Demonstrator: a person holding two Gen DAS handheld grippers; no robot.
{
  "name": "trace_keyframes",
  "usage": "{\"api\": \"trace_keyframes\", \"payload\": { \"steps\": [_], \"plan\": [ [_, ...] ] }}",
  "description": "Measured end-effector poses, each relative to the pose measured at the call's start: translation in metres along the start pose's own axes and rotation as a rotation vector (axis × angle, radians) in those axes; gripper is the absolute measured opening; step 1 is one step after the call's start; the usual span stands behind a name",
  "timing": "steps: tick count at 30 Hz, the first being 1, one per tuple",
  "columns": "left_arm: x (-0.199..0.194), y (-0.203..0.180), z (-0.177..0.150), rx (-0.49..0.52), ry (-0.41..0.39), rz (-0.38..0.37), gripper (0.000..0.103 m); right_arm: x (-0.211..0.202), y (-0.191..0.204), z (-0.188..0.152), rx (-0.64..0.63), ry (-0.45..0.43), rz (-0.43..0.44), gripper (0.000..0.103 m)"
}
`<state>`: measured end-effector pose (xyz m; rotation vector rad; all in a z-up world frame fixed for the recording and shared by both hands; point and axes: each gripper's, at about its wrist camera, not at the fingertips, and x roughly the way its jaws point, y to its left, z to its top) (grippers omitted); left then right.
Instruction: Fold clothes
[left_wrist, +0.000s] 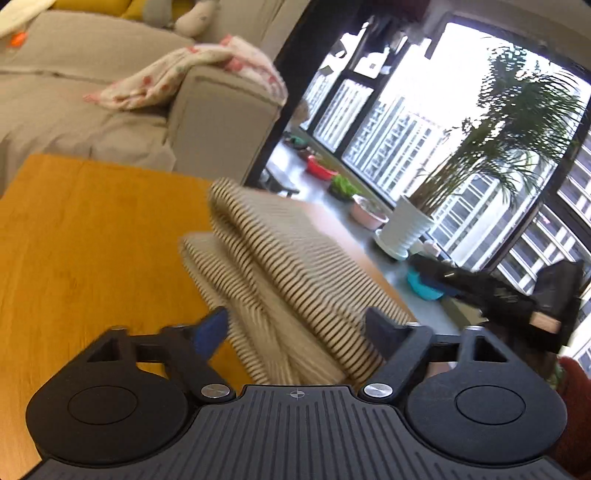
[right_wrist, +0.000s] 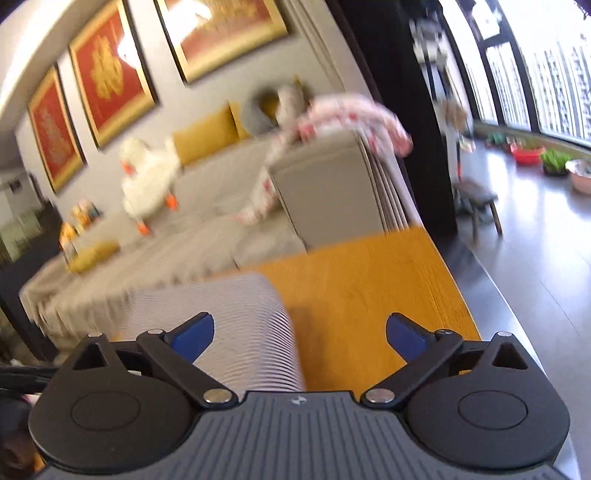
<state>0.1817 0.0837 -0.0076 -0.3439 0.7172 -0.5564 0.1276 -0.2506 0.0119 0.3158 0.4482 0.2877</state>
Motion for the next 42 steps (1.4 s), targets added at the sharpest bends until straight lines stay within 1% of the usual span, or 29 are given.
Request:
{"api": "trace_keyframes", "payload": {
  "steps": [2,3,5,7,8,9,10,12,15,17,18,19,21,23,24,26,27,28,30,31,32,34,37,38,39,40,42],
  "plan": [
    [0.004,0.006,-0.004,-0.032,0.014,-0.001,0.067,-0.010,0.009,-0.002,-0.024,-0.014,0.033,0.099],
    [0.004,0.008,-0.005,-0.045,0.009,-0.001,0.067,-0.014,0.016,-0.004,-0.063,-0.014,0.041,0.097],
    [0.002,0.013,-0.005,-0.072,-0.008,0.003,0.067,-0.021,0.035,-0.012,-0.185,-0.005,0.055,0.093],
    [-0.001,0.018,-0.005,-0.094,-0.024,0.006,0.067,-0.024,0.059,-0.028,-0.339,0.021,0.079,0.081],
    [-0.001,0.019,-0.003,-0.100,-0.028,0.007,0.066,-0.025,0.070,-0.035,-0.407,0.034,0.085,0.077],
    [-0.001,0.020,-0.002,-0.102,-0.031,0.009,0.066,-0.021,0.078,-0.041,-0.443,0.049,0.073,0.070],
    [0.000,0.019,0.000,-0.099,-0.034,0.011,0.064,-0.016,0.086,-0.047,-0.478,0.064,0.061,0.070],
    [-0.001,0.018,0.004,-0.091,-0.045,0.015,0.063,-0.001,0.097,-0.057,-0.525,0.120,0.040,0.070],
    [-0.009,0.023,0.008,-0.108,-0.074,0.048,0.064,0.002,0.107,-0.064,-0.606,0.108,0.020,0.072],
    [-0.012,0.032,0.009,-0.138,-0.089,0.086,0.066,-0.009,0.118,-0.064,-0.655,0.068,0.065,0.074],
    [-0.012,0.037,0.009,-0.159,-0.092,0.097,0.066,-0.015,0.124,-0.064,-0.680,0.047,0.088,0.085],
    [-0.011,0.041,0.010,-0.176,-0.093,0.103,0.065,-0.018,0.129,-0.066,-0.706,0.033,0.105,0.087],
    [-0.010,0.047,0.010,-0.202,-0.091,0.100,0.066,-0.010,0.142,-0.078,-0.769,0.045,0.095,0.087],
    [-0.011,0.050,0.008,-0.206,-0.089,0.099,0.067,0.000,0.155,-0.090,-0.829,0.056,0.081,0.087],
    [-0.012,0.052,0.008,-0.204,-0.090,0.100,0.068,0.007,0.159,-0.094,-0.847,0.056,0.059,0.086],
    [-0.017,0.057,0.008,-0.210,-0.098,0.102,0.071,0.020,0.161,-0.093,-0.834,0.053,0.028,0.068],
    [-0.021,0.060,0.007,-0.216,-0.105,0.102,0.073,0.020,0.157,-0.086,-0.781,0.053,0.039,0.064],
    [-0.024,0.063,0.006,-0.224,-0.112,0.102,0.076,0.018,0.152,-0.077,-0.715,0.055,0.064,0.050],
    [-0.028,0.070,0.007,-0.244,-0.125,0.101,0.078,0.013,0.143,-0.061,-0.633,0.058,0.084,0.041],
    [-0.028,0.073,0.008,-0.254,-0.129,0.101,0.078,0.012,0.140,-0.058,-0.629,0.050,0.075,0.036],
    [-0.028,0.076,0.009,-0.259,-0.129,0.099,0.078,0.010,0.138,-0.055,-0.626,0.042,0.067,0.029],
    [-0.028,0.076,0.010,-0.255,-0.128,0.092,0.078,0.006,0.134,-0.043,-0.609,0.012,0.060,0.025],
    [-0.029,0.073,0.012,-0.237,-0.129,0.083,0.078,-0.003,0.139,-0.018,-0.621,-0.070,0.048,0.024],
    [-0.029,0.071,0.013,-0.232,-0.133,0.081,0.078,0.001,0.144,-0.015,-0.646,-0.070,0.059,0.024],
    [-0.029,0.070,0.015,-0.226,-0.137,0.079,0.078,0.006,0.149,-0.014,-0.671,-0.064,0.071,0.024],
    [-0.029,0.068,0.016,-0.221,-0.140,0.077,0.078,0.014,0.154,-0.018,-0.699,-0.030,0.093,0.024],
    [-0.031,0.062,0.022,-0.198,-0.153,0.066,0.078,0.031,0.168,-0.044,-0.782,0.062,0.126,0.025]
  ]
}}
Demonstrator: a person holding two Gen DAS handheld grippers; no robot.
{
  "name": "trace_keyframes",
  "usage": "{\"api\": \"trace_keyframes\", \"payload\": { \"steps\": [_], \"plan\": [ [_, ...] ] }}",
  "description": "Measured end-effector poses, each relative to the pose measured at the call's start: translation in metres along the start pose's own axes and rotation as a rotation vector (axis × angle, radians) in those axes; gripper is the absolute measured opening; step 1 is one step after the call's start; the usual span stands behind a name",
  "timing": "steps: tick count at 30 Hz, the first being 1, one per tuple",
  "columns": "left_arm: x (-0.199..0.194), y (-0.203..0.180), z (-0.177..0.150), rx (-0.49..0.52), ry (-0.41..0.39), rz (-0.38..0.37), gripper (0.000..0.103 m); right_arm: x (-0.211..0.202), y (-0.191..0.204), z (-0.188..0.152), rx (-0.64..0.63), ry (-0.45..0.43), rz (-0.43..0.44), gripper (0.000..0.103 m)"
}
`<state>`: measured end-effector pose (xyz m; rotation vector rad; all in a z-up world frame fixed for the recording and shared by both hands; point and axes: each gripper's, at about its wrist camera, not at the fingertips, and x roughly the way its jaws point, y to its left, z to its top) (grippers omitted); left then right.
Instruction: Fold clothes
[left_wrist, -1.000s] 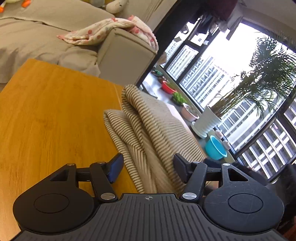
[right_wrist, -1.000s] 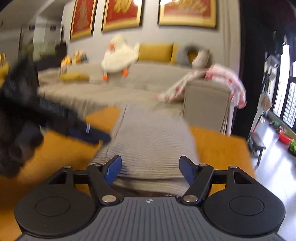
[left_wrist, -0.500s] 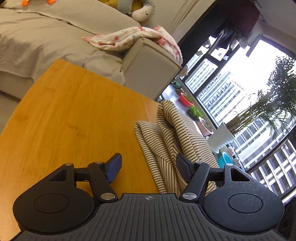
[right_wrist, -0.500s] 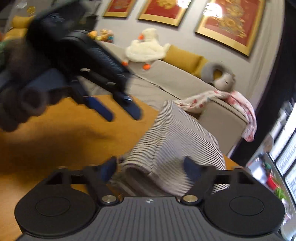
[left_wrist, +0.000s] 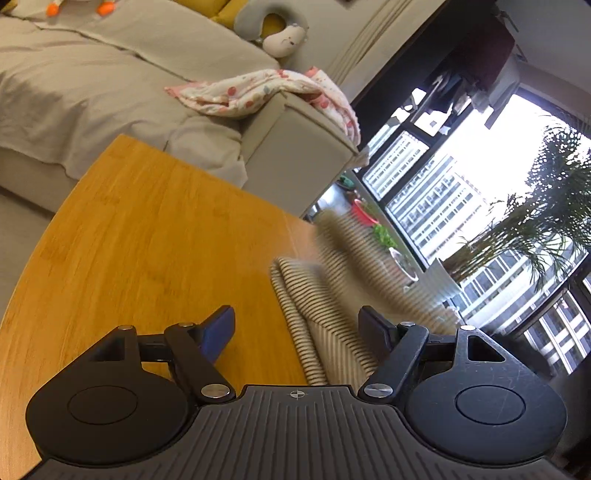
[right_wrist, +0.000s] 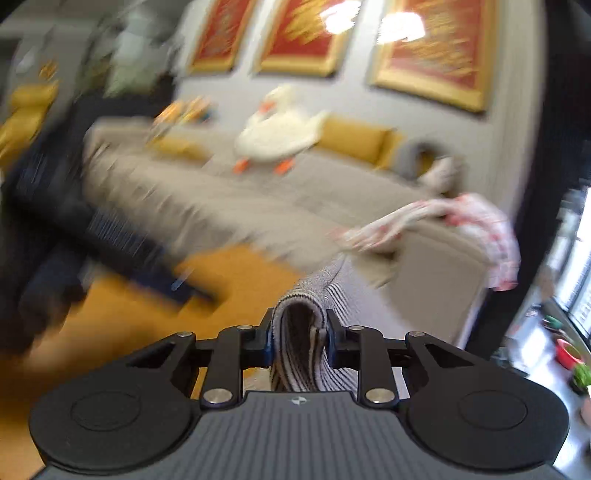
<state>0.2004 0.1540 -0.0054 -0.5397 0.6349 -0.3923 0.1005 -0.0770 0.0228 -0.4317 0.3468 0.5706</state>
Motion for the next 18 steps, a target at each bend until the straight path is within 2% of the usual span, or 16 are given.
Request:
{"api": "trace_keyframes", "payload": {
  "steps": [2,4,6,7,9,11,12,13,15,18],
  "plan": [
    [-0.001,-0.012,0.006,0.038,-0.010,-0.033,0.078,0.019,0.029,-0.018,-0.073,0.054,0.012,0.031],
    [0.001,-0.028,0.012,0.088,-0.007,-0.086,0.078,0.021,0.047,-0.025,-0.115,0.035,-0.019,0.038],
    [0.015,-0.044,0.017,0.126,0.027,-0.155,0.078,0.022,0.049,-0.023,-0.088,0.028,-0.013,0.048],
    [0.025,-0.050,0.018,0.141,0.050,-0.174,0.077,0.022,0.044,-0.022,-0.060,0.028,0.001,0.048],
    [0.050,-0.059,0.016,0.173,0.103,-0.153,0.073,0.016,0.034,-0.019,-0.034,0.023,0.014,0.048],
    [0.071,-0.060,0.012,0.199,0.147,-0.099,0.072,0.002,0.021,-0.020,-0.006,0.010,0.028,0.049],
    [0.078,-0.058,0.008,0.209,0.157,-0.075,0.072,-0.007,0.012,-0.023,0.020,0.009,0.036,0.056],
    [0.083,-0.057,0.006,0.218,0.162,-0.057,0.072,-0.017,0.003,-0.025,0.045,0.008,0.043,0.072],
    [0.085,-0.053,0.001,0.232,0.166,-0.046,0.072,-0.035,-0.017,-0.032,0.119,0.003,0.049,0.089],
    [0.088,-0.046,-0.005,0.221,0.198,-0.033,0.075,-0.049,-0.053,-0.042,0.273,0.007,0.042,0.103]
  ]
}}
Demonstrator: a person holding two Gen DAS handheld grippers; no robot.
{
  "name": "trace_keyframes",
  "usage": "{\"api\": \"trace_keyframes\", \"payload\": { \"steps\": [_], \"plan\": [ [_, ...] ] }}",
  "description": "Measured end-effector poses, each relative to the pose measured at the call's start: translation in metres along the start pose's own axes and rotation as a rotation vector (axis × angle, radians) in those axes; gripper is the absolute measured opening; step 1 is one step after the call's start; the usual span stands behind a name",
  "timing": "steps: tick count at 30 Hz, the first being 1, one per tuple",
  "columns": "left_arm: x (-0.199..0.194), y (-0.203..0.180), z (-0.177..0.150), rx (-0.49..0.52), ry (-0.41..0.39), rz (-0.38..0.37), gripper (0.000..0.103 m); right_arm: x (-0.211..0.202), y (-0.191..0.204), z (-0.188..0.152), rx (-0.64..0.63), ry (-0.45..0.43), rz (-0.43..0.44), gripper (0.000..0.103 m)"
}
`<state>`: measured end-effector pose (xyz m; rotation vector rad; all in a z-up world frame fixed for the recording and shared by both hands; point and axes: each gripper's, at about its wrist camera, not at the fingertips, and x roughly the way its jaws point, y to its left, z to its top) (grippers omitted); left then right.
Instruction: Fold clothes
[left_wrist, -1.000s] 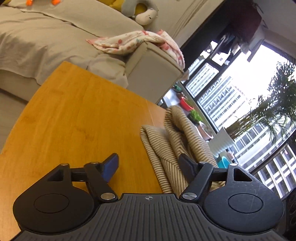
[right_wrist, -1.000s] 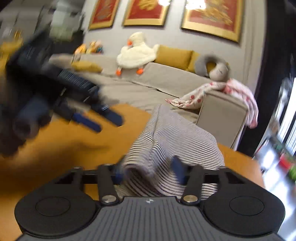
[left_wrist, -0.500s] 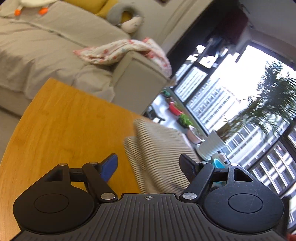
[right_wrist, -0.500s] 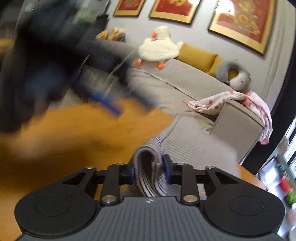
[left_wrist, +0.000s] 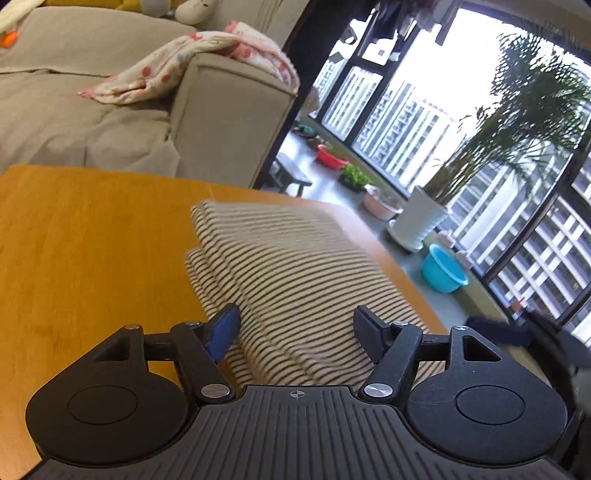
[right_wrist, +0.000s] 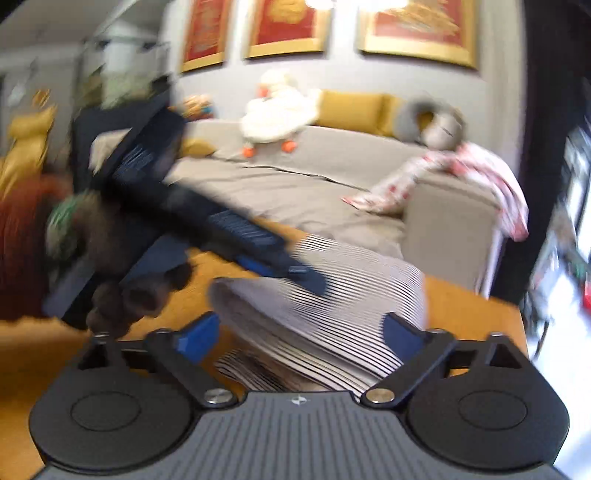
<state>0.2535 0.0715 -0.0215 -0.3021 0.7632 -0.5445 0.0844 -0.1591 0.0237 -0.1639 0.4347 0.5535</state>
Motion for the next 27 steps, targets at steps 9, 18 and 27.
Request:
{"api": "trace_keyframes", "payload": {
  "steps": [9,18,27],
  "plan": [
    [-0.001,0.006,-0.007,-0.006,0.011,0.002,0.078,0.049,-0.049,-0.016,0.276,0.131,-0.102,0.103],
    [-0.001,0.013,-0.011,-0.015,0.005,-0.019,0.081,0.053,-0.075,-0.027,0.509,0.154,0.073,0.102],
    [0.000,0.021,-0.010,-0.004,0.025,-0.058,0.081,0.119,-0.148,0.015,0.644,0.201,0.083,0.088]
  ]
}}
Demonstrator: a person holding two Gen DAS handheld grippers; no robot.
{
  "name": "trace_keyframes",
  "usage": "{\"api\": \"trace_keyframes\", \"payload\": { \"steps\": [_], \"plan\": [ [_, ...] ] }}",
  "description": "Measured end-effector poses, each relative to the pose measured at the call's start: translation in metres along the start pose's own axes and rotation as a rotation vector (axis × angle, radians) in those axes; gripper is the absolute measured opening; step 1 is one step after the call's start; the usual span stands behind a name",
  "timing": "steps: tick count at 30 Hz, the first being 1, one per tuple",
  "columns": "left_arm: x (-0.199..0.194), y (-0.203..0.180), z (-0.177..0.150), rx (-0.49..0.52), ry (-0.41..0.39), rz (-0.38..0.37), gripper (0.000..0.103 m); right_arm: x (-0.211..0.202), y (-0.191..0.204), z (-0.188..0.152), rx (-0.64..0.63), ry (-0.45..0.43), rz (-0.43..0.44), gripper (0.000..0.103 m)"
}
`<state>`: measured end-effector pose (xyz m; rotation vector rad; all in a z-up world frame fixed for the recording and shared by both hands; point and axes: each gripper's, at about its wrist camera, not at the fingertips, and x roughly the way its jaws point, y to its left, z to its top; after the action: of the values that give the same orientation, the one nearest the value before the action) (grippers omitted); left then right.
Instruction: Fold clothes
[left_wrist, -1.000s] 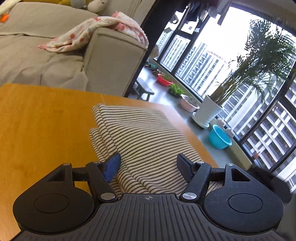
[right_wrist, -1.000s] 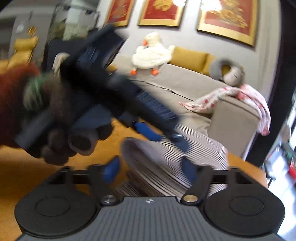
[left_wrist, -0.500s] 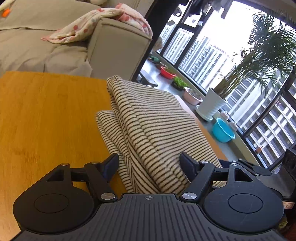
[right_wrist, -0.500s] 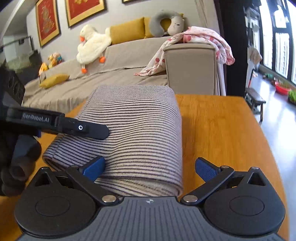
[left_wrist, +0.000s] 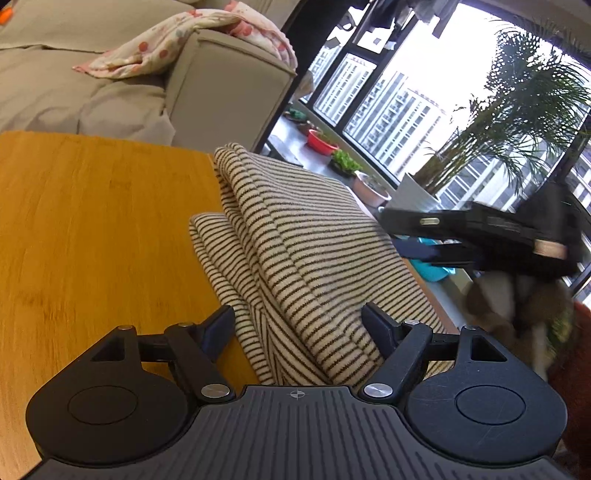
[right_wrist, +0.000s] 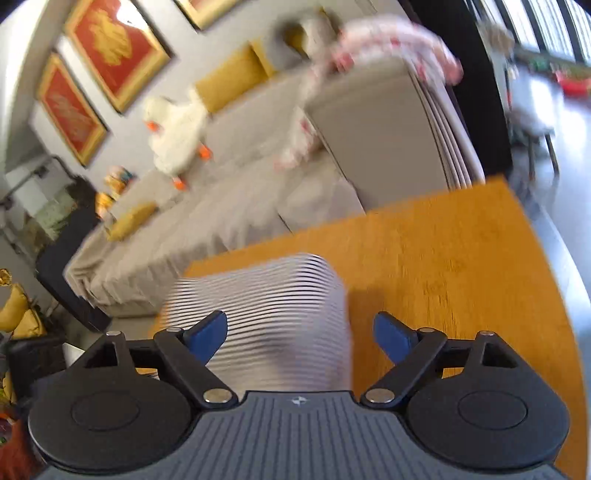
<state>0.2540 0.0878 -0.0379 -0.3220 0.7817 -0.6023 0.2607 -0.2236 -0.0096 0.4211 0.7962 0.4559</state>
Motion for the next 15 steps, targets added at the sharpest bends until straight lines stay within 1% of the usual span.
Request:
{"api": "trace_keyframes", "payload": {
  "steps": [1,2,3,4,5,6,8,10,11,14,15],
  "plan": [
    [0.000,0.001,0.000,-0.002,0.003,-0.003,0.081,0.017,-0.006,0.003,0.038,0.045,0.004,0.087],
    [0.001,0.003,0.002,-0.004,0.006,-0.007,0.081,0.024,-0.007,0.001,0.074,0.066,0.039,0.082],
    [0.002,0.004,0.002,-0.002,0.009,-0.009,0.081,0.019,0.003,0.001,0.040,0.034,0.078,0.073],
    [0.001,0.004,0.002,0.000,0.010,-0.012,0.082,0.014,0.013,0.001,0.006,0.001,0.116,0.072],
    [0.001,0.005,0.003,0.004,0.009,-0.017,0.084,0.009,0.022,0.001,-0.025,-0.029,0.144,0.067],
    [0.001,0.006,0.003,0.005,0.012,-0.018,0.085,0.005,0.027,0.002,-0.047,-0.048,0.133,0.060],
    [0.002,0.004,0.005,0.001,0.002,0.000,0.085,0.000,0.034,0.003,-0.085,-0.077,0.095,0.060],
    [0.002,0.001,0.007,-0.003,-0.015,0.024,0.084,0.016,0.024,-0.002,-0.101,-0.034,-0.052,0.059],
    [-0.002,-0.003,0.008,0.004,-0.022,0.036,0.084,0.022,0.019,-0.005,-0.111,-0.024,-0.102,0.066],
    [-0.018,-0.017,0.006,0.054,-0.053,0.077,0.084,0.012,0.011,-0.013,-0.070,-0.055,-0.082,0.067],
    [-0.024,-0.021,0.005,0.062,-0.061,0.078,0.082,0.007,0.014,-0.015,-0.096,-0.063,-0.091,0.068]
  ]
}}
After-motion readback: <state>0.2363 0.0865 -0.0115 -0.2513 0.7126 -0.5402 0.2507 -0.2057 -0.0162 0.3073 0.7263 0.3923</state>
